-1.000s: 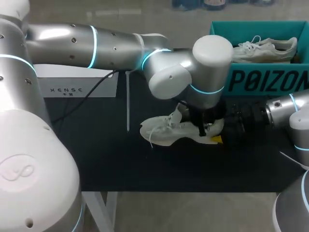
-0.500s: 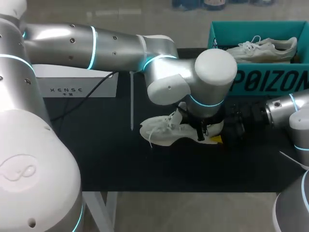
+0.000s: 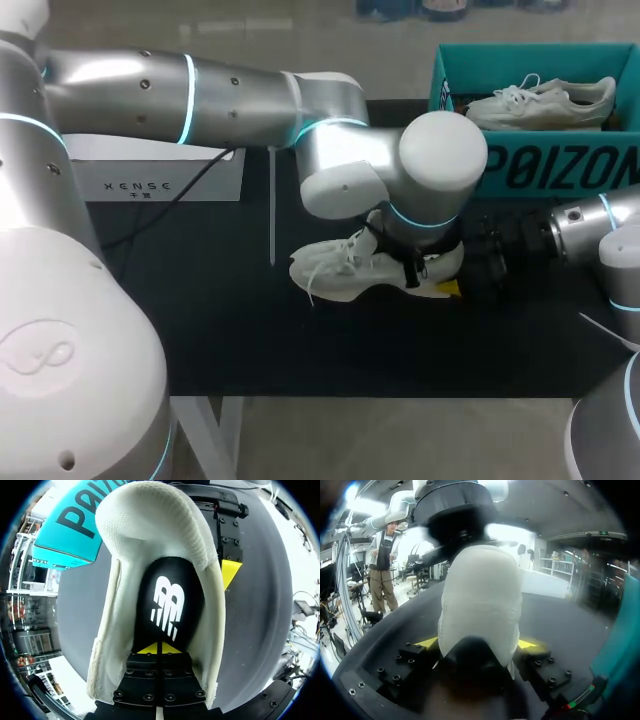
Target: Take the shoe out of the shoebox, open the shoe tongue, remove and reinsert the insole, then place the shoe into the shoebox
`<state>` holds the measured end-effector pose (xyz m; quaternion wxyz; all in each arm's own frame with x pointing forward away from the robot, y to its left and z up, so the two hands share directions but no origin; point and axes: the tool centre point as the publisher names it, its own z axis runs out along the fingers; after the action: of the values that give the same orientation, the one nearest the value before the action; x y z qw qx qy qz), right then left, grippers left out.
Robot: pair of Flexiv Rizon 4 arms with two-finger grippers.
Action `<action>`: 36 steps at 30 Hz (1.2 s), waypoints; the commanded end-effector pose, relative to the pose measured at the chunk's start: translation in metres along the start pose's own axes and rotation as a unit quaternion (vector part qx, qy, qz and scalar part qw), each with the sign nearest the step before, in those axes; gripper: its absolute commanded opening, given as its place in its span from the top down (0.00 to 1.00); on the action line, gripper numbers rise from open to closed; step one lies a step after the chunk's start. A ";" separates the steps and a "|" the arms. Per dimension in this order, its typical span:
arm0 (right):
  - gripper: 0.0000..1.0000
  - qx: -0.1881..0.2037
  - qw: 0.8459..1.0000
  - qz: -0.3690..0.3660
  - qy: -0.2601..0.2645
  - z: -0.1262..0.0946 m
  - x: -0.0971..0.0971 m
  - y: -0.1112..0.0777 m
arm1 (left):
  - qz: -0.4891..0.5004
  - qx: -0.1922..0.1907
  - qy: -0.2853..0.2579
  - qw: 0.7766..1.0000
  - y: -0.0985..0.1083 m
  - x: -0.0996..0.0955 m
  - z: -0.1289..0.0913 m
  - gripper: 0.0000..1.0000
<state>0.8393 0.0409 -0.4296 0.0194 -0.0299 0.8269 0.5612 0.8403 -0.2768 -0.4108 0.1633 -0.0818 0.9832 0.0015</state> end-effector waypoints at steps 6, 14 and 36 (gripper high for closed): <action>1.00 0.001 1.000 0.000 -0.001 0.003 0.001 -0.002 | 0.003 0.014 -0.005 1.000 -0.004 -0.004 -0.019 1.00; 1.00 0.001 1.000 0.000 -0.001 0.003 0.001 -0.002 | 0.003 0.029 -0.008 1.000 -0.012 -0.003 -0.039 1.00; 1.00 0.001 1.000 0.000 -0.001 0.003 0.001 -0.002 | 0.017 0.043 0.063 0.997 -0.012 -0.007 -0.050 1.00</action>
<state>0.8392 0.0407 -0.4296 0.0195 -0.0299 0.8270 0.5611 0.8268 -0.2870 -0.3564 0.1223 -0.0621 0.9896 -0.0433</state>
